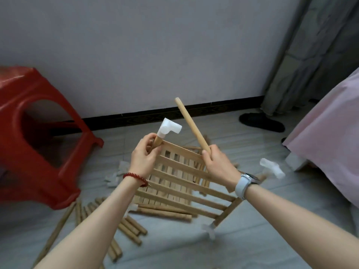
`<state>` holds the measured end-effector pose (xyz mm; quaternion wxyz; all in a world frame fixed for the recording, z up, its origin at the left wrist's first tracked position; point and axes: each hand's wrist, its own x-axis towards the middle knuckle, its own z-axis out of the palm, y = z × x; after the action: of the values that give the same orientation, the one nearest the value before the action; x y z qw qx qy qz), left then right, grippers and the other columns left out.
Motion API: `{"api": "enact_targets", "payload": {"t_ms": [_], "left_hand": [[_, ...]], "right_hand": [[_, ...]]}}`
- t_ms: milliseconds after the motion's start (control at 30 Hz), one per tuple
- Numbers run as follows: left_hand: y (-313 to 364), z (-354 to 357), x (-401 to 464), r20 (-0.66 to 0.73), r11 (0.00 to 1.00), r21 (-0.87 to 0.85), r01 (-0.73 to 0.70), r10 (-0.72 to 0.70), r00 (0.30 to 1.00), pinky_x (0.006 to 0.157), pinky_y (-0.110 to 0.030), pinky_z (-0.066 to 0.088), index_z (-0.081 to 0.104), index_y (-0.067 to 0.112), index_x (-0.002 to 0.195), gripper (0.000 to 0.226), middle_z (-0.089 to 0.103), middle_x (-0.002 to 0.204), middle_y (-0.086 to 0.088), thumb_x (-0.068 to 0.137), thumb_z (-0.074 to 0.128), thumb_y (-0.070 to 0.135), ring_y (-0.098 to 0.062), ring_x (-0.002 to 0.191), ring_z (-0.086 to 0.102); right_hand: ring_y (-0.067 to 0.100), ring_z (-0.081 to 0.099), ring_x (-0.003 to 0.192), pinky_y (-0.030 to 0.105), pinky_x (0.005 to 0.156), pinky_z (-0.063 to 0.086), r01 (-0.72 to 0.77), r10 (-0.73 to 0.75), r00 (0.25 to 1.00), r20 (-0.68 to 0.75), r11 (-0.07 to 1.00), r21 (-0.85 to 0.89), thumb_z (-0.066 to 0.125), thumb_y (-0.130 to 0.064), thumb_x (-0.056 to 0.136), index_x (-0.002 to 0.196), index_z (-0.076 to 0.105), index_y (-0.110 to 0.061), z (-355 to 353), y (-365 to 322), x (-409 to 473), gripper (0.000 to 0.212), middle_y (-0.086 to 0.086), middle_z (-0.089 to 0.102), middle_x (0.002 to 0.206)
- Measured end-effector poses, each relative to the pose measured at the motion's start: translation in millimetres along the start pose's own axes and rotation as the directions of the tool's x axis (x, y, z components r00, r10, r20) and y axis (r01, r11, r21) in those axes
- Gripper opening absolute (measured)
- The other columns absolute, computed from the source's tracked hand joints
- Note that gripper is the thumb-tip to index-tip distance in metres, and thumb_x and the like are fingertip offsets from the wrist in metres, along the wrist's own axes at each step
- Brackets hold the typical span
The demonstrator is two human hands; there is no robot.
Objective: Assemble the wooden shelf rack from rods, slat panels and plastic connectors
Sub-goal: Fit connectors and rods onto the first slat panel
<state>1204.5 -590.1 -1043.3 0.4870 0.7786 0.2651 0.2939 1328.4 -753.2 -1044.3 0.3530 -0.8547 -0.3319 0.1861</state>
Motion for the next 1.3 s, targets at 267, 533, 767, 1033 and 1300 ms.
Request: {"api": "enact_targets", "payload": {"t_ms": [267,533,767,1033,1300], "left_hand": [[-42.2,17.5,-66.9,0.168,0.931,-0.178,0.319,-0.291,0.942,0.09,-0.028,0.044,0.045,0.022,0.115,0.026,0.056,0.117,-0.002,0.093,0.052,0.01,-0.014,0.107,0.054],[-59.9,6.0,-86.6,0.266,0.83,-0.188,0.526,-0.472,0.84,0.081,-0.038,0.048,0.046,0.035,0.096,0.038,0.059,0.101,0.0,0.092,0.046,-0.003,-0.02,0.098,0.055],[-33.7,-13.5,-73.1,0.429,0.647,-0.385,0.658,-0.506,0.749,0.071,-0.035,0.042,0.057,0.014,0.088,0.033,0.055,0.082,-0.004,0.094,0.035,0.037,-0.017,0.074,0.05],[-17.4,-4.3,-81.6,0.235,0.949,-0.012,0.315,-0.304,0.923,0.069,-0.025,0.04,0.047,0.018,0.091,0.019,0.048,0.086,0.002,0.1,0.035,0.029,-0.011,0.079,0.047],[-15.4,-6.0,-85.3,0.21,0.952,0.0,0.305,-0.298,0.931,0.061,-0.025,0.035,0.046,0.018,0.083,0.027,0.042,0.078,-0.001,0.101,0.028,0.027,-0.014,0.07,0.041]], "right_hand": [[0.02,0.052,0.079,0.034,0.082,0.026,0.039,-0.039,0.999,0.006,0.971,-0.236,0.031,-0.024,0.101,0.103,0.036,-0.018,37.3,40.2,-39.3,0.008,-0.005,0.054,0.084],[0.015,0.047,0.078,0.032,0.078,0.025,0.073,-0.049,0.994,0.095,0.962,-0.264,0.034,-0.023,0.101,0.109,0.039,-0.02,49.4,42.8,-65.3,0.01,-0.004,0.055,0.089],[0.016,0.052,0.079,0.026,0.064,0.043,-0.056,0.054,0.988,0.147,0.998,0.011,0.037,-0.022,0.1,0.118,0.038,-0.021,33.6,34.5,-70.4,0.017,0.001,0.055,0.094],[0.011,0.048,0.064,0.025,0.053,0.037,0.143,-0.122,0.989,0.087,0.944,-0.299,0.045,-0.027,0.095,0.114,0.038,-0.029,-3.9,18.2,-78.3,0.02,-0.008,0.05,0.078],[0.01,0.049,0.077,0.025,0.062,0.034,0.245,-0.226,0.966,0.122,0.666,-0.705,0.037,-0.037,0.099,0.12,0.044,-0.031,-34.6,24.0,-95.5,0.024,-0.011,0.055,0.096]]}}
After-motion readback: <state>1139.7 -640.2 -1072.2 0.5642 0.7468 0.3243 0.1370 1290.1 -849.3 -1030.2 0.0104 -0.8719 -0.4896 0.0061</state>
